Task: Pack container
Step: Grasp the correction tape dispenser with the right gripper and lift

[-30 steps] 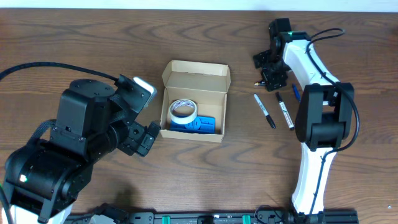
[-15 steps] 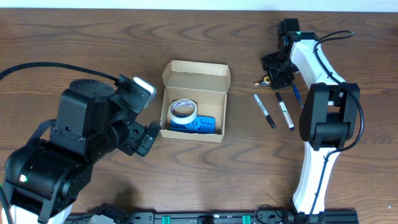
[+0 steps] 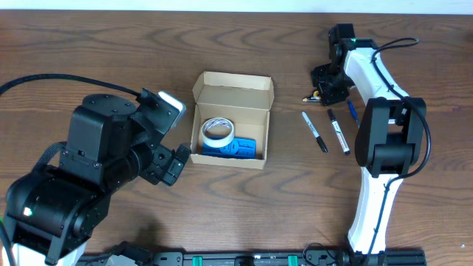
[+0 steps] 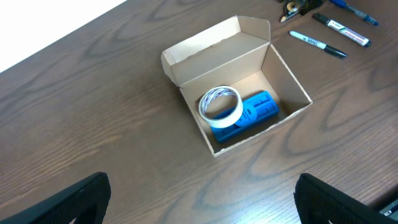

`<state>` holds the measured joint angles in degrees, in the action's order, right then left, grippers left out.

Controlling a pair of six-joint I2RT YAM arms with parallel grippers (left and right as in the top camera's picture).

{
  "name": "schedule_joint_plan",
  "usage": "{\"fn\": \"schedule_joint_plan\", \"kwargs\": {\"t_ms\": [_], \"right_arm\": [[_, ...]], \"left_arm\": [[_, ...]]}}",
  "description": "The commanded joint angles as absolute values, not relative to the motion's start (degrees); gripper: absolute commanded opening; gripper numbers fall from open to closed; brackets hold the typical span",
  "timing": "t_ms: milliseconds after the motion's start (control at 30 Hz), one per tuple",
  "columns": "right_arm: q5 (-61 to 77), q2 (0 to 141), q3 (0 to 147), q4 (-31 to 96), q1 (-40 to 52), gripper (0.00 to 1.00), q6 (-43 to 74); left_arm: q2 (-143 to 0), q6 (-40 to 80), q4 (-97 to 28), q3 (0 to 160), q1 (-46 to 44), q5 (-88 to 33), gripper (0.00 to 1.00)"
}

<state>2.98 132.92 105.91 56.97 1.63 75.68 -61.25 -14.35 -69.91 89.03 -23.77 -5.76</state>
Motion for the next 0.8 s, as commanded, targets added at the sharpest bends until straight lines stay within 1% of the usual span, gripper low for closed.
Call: {"fn": "schedule_joint_plan", "kwargs": {"t_ms": [0,467,600,767], "right_arm": [[2.3,134.3,105.6,57.3,1.0,0.64,76.1],[4.2,136.0,105.6,57.5,0.7,0.63,76.1],[4.2,136.0,105.6,57.4,0.7,0.58,76.2],[4.5,136.0,105.6,57.5,0.7,0.47,76.2]], "left_arm": [[-61.2,-13.8,-69.9,89.8,-23.6,-5.4,0.95],[-61.2,-13.8,-69.9,89.8,-23.6,-5.4,0.95],[-61.2,-13.8,-69.9,89.8,-23.6,-5.4,0.95],[-61.2,-13.8,-69.9,89.8,-23.6,-5.4,0.95]]}}
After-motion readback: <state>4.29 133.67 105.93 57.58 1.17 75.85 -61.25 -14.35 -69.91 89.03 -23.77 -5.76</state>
